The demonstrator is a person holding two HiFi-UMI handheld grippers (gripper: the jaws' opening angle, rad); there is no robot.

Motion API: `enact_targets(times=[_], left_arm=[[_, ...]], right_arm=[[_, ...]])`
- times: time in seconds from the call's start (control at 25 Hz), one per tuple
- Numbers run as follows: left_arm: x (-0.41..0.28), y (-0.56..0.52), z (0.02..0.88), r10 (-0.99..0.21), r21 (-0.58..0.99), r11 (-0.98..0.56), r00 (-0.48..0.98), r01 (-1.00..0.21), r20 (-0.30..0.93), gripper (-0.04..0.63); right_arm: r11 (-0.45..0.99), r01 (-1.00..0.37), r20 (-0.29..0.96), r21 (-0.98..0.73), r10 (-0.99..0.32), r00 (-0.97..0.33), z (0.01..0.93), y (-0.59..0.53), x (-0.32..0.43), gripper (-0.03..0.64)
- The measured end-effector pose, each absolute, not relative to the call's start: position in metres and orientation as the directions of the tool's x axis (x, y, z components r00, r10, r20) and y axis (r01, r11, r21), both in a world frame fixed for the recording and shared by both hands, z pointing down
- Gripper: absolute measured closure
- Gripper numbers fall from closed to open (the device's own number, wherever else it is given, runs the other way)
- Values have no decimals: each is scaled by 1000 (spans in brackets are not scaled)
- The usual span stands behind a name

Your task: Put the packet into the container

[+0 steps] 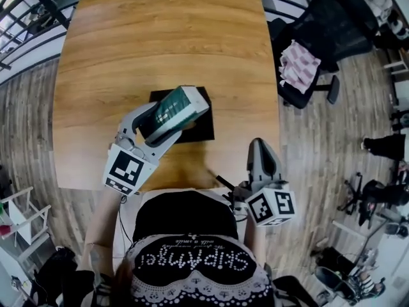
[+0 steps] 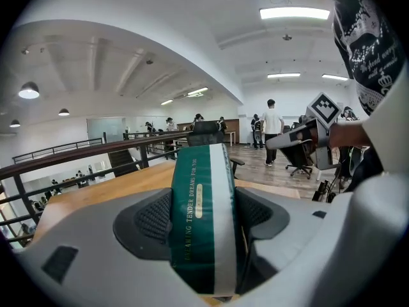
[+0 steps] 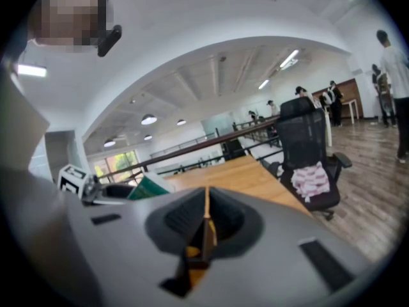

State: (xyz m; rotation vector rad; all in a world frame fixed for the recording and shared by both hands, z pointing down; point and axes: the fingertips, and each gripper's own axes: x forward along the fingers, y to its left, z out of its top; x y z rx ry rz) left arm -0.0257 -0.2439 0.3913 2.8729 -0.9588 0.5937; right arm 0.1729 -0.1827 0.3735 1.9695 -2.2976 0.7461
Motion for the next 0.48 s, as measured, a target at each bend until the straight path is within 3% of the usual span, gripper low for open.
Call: enact_targets(times=[0.48], left_arm=[[-11, -223, 418, -494, -80, -854, 752, -515, 435, 256]], right_arm=[[87, -946, 253, -311, -952, -171, 343, -172, 189, 577]])
